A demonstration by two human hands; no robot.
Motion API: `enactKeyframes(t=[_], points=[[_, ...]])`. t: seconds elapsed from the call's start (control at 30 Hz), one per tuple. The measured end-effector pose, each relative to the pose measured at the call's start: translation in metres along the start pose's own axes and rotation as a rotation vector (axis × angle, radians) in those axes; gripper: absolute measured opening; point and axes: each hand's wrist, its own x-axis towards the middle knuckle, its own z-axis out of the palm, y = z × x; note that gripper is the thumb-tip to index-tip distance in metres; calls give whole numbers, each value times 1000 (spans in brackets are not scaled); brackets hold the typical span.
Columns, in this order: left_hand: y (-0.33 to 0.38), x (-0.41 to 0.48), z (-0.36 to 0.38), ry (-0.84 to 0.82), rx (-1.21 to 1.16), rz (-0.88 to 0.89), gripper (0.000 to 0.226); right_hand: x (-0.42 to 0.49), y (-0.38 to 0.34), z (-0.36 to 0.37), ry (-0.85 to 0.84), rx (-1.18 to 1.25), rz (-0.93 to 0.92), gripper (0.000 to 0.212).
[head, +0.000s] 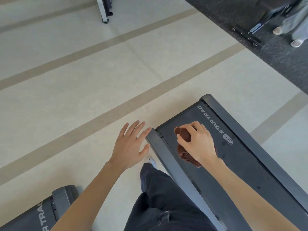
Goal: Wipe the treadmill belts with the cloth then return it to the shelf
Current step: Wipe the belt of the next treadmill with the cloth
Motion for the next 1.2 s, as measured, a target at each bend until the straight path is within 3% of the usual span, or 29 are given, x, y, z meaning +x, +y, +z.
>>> enactKeyframes(t=[0.47, 0.67, 1.2], points=[[-117, 141, -40, -52, 34, 169, 51, 151, -48, -8, 149, 64, 109, 24], [-164, 200, -48, -54, 33, 323, 50, 194, -72, 4, 229, 44, 177, 22], [-350, 339, -87, -107, 14, 716, 49, 319, -207, 65, 269, 95, 592, 24]])
